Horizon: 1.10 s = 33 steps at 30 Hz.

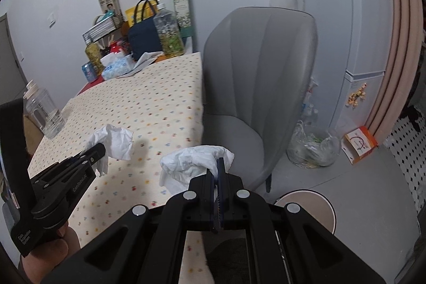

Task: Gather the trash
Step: 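Carry both white tissues in both grippers toward the white bin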

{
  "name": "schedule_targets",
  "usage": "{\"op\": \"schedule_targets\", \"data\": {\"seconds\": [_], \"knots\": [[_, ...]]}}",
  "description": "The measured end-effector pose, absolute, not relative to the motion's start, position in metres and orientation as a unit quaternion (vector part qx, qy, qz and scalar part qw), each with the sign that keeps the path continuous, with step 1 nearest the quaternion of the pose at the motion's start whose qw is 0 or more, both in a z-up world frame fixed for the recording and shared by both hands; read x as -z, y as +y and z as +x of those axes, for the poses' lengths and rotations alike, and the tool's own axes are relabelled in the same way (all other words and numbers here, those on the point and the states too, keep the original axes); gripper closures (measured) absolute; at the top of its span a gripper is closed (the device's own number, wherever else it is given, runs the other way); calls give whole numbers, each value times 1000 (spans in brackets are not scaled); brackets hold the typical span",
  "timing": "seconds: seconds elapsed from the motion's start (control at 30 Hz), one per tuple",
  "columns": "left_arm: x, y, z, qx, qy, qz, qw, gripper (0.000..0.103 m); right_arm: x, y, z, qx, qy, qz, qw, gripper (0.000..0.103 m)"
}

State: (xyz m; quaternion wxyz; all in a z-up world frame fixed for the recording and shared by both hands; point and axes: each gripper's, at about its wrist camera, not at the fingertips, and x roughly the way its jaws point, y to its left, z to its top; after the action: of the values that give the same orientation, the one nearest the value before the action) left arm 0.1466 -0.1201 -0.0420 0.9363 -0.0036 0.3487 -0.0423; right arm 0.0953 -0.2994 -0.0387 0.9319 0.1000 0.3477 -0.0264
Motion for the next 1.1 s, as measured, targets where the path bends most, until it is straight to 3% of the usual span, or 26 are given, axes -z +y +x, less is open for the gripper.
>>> {"op": "schedule_targets", "data": {"seconds": [1.1], "knots": [[80,-326,154,173,378,113,902,93,90,-469,56,143,350,212,901,100]]}}
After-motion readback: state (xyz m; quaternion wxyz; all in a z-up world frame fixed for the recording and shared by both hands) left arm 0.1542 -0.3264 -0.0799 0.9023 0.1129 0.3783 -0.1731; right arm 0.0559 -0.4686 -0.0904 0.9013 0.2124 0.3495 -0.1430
